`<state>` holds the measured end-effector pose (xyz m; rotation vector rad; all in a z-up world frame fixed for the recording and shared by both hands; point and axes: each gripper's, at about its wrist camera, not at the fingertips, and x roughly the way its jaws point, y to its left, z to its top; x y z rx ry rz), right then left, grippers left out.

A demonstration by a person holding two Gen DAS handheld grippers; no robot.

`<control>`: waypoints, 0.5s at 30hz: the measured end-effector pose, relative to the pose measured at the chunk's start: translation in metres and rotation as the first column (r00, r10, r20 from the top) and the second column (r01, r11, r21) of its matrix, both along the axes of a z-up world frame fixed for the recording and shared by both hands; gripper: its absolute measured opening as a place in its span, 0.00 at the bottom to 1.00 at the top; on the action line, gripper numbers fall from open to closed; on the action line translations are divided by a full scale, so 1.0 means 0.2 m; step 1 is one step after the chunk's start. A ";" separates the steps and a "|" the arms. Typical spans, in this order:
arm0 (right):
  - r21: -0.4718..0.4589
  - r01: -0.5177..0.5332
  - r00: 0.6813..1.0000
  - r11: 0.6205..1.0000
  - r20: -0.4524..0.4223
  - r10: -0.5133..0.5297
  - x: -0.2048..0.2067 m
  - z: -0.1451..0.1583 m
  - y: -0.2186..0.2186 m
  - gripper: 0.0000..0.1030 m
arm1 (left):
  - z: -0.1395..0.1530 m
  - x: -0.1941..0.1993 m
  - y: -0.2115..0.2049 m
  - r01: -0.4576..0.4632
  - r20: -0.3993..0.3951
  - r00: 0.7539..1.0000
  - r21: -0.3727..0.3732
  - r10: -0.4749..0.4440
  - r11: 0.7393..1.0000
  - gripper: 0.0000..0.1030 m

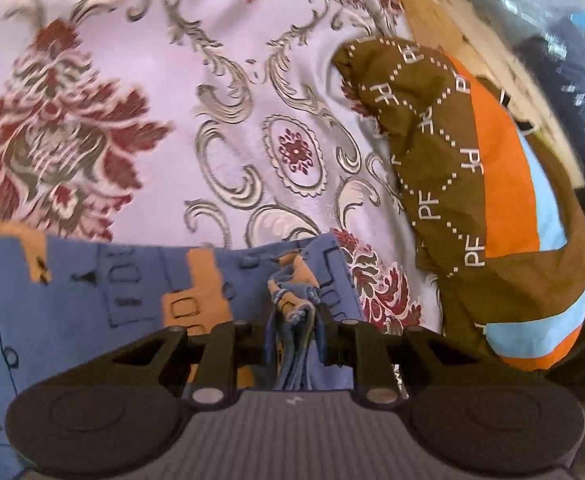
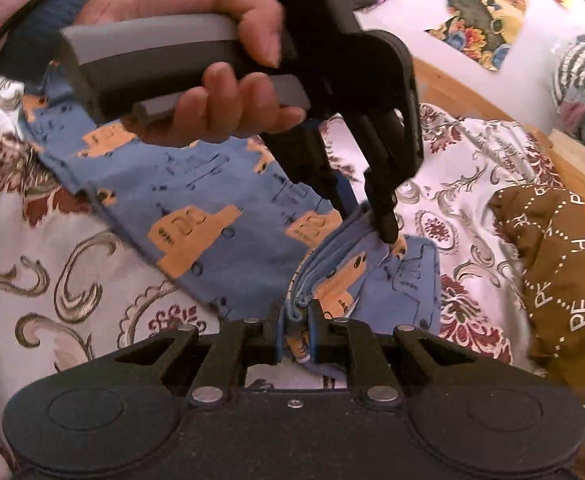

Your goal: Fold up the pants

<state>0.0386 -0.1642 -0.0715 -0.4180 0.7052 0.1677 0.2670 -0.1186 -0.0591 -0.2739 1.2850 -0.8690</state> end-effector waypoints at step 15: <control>-0.085 -0.041 0.999 0.996 -0.024 0.039 -0.01 -0.08 0.06 0.13 | -0.19 0.02 0.16 -0.083 -0.070 0.995 -0.112 0.076 0.990 0.28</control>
